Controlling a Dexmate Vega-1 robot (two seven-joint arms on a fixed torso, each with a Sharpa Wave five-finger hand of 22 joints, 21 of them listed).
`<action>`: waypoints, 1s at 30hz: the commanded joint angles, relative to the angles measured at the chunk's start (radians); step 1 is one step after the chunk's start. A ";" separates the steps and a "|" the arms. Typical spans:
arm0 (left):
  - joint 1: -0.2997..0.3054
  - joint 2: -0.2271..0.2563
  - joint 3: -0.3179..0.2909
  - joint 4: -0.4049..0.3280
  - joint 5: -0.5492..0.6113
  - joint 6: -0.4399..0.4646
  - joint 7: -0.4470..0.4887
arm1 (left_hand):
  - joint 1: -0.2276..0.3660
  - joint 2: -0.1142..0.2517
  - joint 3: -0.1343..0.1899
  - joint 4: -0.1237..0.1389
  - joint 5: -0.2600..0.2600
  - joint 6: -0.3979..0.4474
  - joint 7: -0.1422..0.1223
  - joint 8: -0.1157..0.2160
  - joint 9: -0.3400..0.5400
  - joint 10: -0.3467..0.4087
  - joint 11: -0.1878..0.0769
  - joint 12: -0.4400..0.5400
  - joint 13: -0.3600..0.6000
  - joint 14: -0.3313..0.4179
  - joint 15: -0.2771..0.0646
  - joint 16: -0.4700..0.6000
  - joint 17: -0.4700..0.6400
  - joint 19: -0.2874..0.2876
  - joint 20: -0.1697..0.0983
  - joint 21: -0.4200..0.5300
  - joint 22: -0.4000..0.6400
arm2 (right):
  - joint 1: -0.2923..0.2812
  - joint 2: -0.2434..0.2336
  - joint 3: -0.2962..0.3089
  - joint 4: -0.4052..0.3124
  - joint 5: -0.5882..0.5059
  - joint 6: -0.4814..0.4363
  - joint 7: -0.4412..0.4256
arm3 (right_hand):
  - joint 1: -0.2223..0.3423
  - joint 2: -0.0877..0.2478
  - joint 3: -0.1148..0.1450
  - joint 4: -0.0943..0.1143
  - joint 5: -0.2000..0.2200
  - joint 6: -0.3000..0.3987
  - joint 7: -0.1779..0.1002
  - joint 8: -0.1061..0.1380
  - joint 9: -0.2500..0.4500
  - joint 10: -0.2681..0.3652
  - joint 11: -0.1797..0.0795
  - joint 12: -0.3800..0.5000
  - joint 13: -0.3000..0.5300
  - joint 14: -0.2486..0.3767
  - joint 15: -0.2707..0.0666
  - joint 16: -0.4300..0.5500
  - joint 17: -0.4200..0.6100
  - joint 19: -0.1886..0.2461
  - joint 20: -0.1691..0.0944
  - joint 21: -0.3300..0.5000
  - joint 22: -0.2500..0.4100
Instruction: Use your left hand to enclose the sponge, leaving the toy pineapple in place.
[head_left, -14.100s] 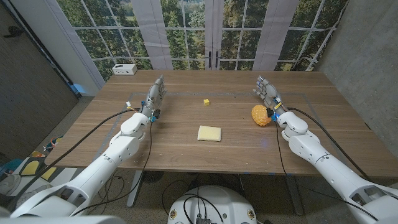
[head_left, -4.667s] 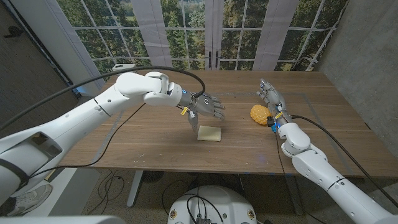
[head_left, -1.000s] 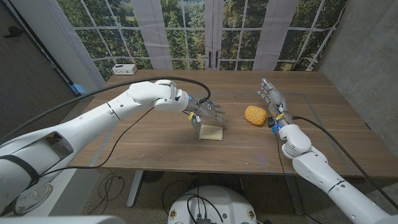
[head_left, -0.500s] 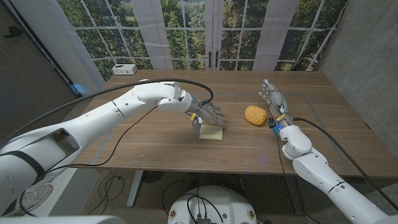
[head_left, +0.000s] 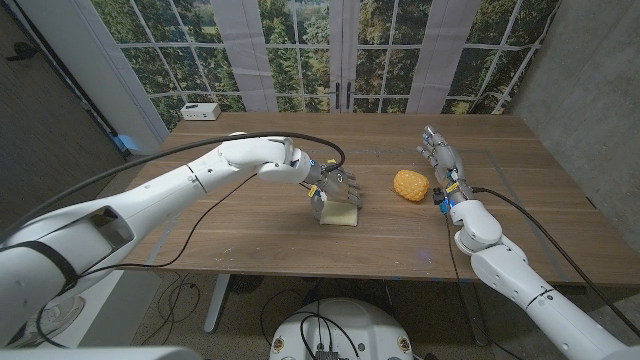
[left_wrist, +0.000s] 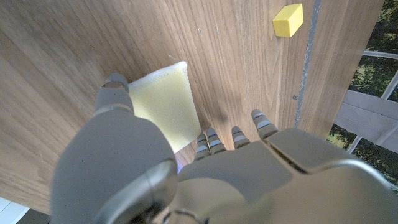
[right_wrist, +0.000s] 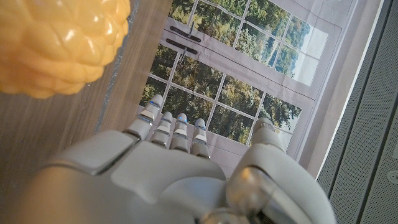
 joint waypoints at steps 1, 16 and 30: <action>-0.017 -0.025 0.035 0.054 -0.013 0.003 0.014 | 0.014 0.015 0.004 0.001 0.012 0.009 -0.016 0.003 0.002 0.022 -0.008 0.008 0.000 0.012 -0.005 0.008 0.000 0.012 0.000 0.010 0.003 | 0.003 -0.002 0.007 0.009 0.006 0.003 0.003 | -0.008 -0.002 0.001 0.004 0.005 0.008 -0.004 0.000 0.003 0.009 0.004 -0.001 0.006 0.005 0.005 -0.001 0.002 0.005 0.002 0.001 0.004; 0.044 0.022 0.014 -0.003 0.054 0.089 0.169 | 0.111 0.140 0.011 0.004 -0.027 0.379 -0.111 0.113 -0.008 0.360 -0.060 0.071 -0.019 0.204 -0.104 0.031 -0.008 0.112 -0.035 0.031 0.000 | -0.006 -0.004 0.017 0.015 0.017 0.012 0.005 | -0.010 -0.001 0.001 0.005 0.006 0.008 -0.004 0.000 0.003 0.013 0.003 0.000 0.006 0.009 0.005 0.000 0.001 0.006 0.002 0.001 0.004; 0.110 0.063 -0.050 -0.100 0.109 0.222 0.230 | 0.140 0.167 0.018 -0.006 -0.061 0.446 -0.122 0.124 -0.011 0.418 -0.072 0.061 -0.022 0.236 -0.122 0.022 -0.010 0.130 -0.044 0.031 -0.001 | 0.001 -0.012 0.018 0.010 0.017 0.016 0.018 | -0.011 0.000 0.002 0.005 0.006 0.008 -0.005 0.000 0.003 0.014 0.003 0.000 0.006 0.010 0.003 -0.001 0.001 0.007 0.001 0.001 0.004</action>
